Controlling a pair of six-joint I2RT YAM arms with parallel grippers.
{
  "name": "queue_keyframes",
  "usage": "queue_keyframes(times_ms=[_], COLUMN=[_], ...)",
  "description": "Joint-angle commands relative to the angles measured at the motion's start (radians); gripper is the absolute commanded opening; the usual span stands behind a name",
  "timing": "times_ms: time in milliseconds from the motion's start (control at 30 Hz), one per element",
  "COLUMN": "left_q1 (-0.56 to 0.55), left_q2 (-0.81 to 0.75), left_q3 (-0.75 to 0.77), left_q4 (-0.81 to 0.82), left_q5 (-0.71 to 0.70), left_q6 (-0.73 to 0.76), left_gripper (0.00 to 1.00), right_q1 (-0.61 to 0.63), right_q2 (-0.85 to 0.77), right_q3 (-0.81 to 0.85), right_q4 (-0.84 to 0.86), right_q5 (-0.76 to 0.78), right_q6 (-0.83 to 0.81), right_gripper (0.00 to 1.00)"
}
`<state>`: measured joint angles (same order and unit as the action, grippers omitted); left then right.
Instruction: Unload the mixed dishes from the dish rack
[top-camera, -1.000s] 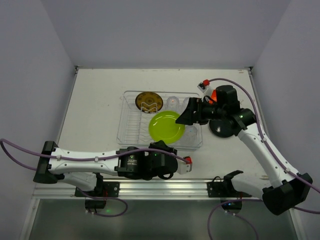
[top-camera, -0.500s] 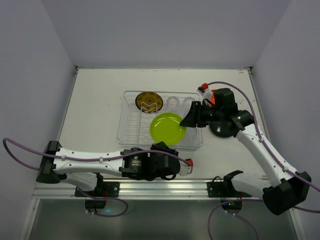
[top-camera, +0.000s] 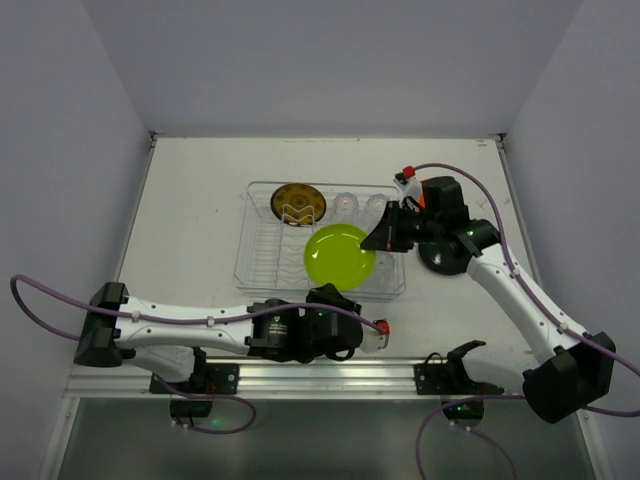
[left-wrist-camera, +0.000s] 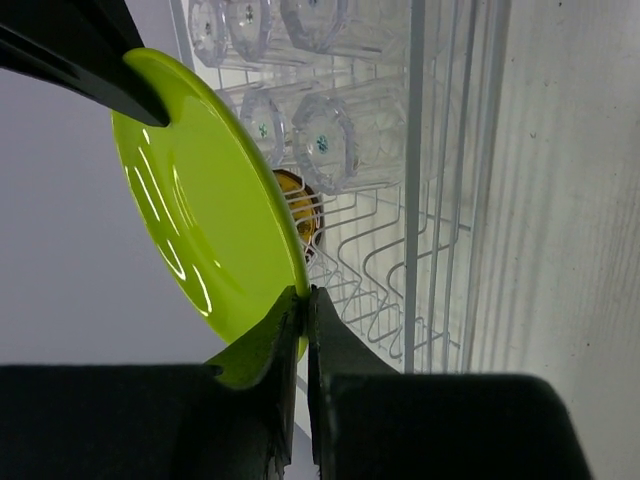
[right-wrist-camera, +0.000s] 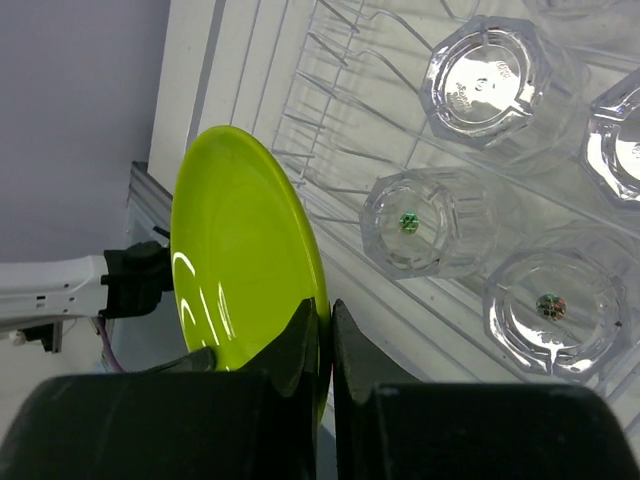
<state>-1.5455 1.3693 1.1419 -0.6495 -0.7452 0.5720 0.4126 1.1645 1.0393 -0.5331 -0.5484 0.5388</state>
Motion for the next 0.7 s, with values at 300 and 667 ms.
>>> queue_keyframes(times_ms=[300,667], left_q1=[0.330,1.127], left_q2=[-0.196,-0.118], left_q3=[-0.051,0.153], left_q4=[0.482,0.301], left_q5=[0.011,0.378], left_q6=[-0.217,-0.843], left_gripper=[1.00,1.00], right_q1=[-0.399,-0.721], right_q2=[-0.153,-0.223], right_q3=[-0.151,-0.462], right_q4=[0.123,0.449], right_q5=[0.226,0.504], right_q6=[0.183,0.408], right_gripper=[0.00,0.00])
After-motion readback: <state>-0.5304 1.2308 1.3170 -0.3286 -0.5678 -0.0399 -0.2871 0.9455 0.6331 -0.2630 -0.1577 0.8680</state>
